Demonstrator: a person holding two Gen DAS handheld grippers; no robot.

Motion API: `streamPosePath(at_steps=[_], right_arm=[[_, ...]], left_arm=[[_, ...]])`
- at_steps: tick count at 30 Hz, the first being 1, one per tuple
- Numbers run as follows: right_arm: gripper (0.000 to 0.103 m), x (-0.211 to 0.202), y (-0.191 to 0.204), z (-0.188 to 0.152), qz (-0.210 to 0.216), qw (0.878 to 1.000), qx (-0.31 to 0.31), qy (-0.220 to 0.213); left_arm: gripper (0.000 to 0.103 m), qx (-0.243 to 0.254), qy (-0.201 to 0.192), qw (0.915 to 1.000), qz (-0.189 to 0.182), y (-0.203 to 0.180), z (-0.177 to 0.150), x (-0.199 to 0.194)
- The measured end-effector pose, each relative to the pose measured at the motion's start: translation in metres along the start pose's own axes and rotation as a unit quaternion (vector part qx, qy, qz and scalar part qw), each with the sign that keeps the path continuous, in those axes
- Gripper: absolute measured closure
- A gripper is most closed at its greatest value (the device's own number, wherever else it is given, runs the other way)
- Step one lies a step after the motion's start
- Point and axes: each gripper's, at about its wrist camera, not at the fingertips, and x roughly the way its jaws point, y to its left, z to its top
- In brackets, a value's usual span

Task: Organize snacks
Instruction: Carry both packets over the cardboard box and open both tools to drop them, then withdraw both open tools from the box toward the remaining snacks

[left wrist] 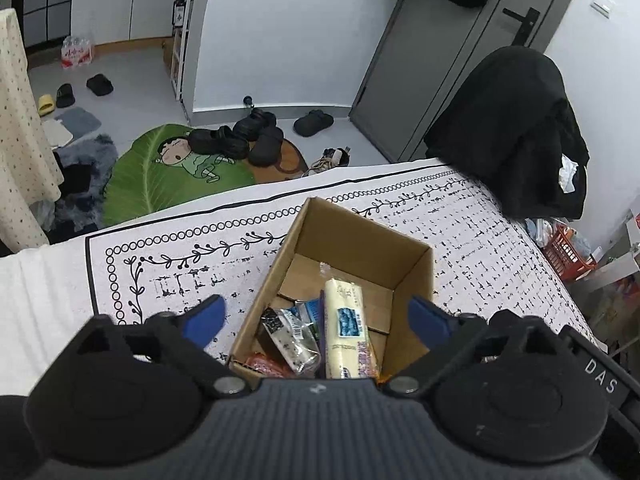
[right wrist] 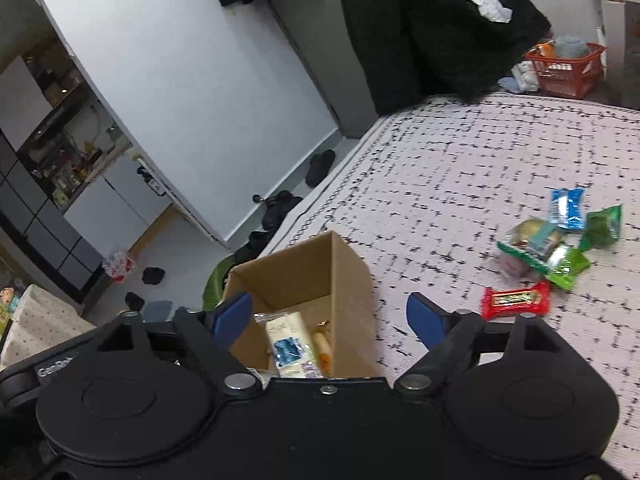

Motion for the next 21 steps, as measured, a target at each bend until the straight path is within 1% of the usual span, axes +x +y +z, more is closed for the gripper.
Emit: streamPosePath(at_steps=[2, 7, 8, 10, 13, 21], right_arm=[[0.012, -0.003, -0.004, 0.002, -0.004, 1.0, 0.002, 0.003], [0.01, -0.012, -0.016, 0.007, -0.024, 1.0, 0.005, 0.005], [0.008, -0.014, -0.02, 0.007, -0.025, 1.0, 0.009, 0.004], [0.006, -0.02, -0.026, 0.009, -0.023, 1.0, 0.014, 0.0], [0.001, -0.029, -0.036, 0.012, -0.018, 1.0, 0.02, -0.001], [0.0, -0.047, -0.062, 0.017, -0.025, 0.999, 0.033, -0.001]], left_arm=[[0.0, 0.008, -0.003, 1.0, 0.002, -0.006, -0.001, -0.004], [0.0, 0.026, -0.009, 0.9996, -0.004, -0.019, -0.004, -0.015], [0.0, 0.029, -0.012, 0.9995, -0.004, -0.022, -0.005, -0.017], [0.0, 0.035, -0.016, 0.9993, -0.004, -0.027, -0.008, -0.02], [0.0, 0.038, -0.016, 0.9991, -0.011, -0.035, -0.012, -0.025], [0.0, 0.054, -0.018, 0.9979, -0.029, -0.064, -0.025, -0.032]])
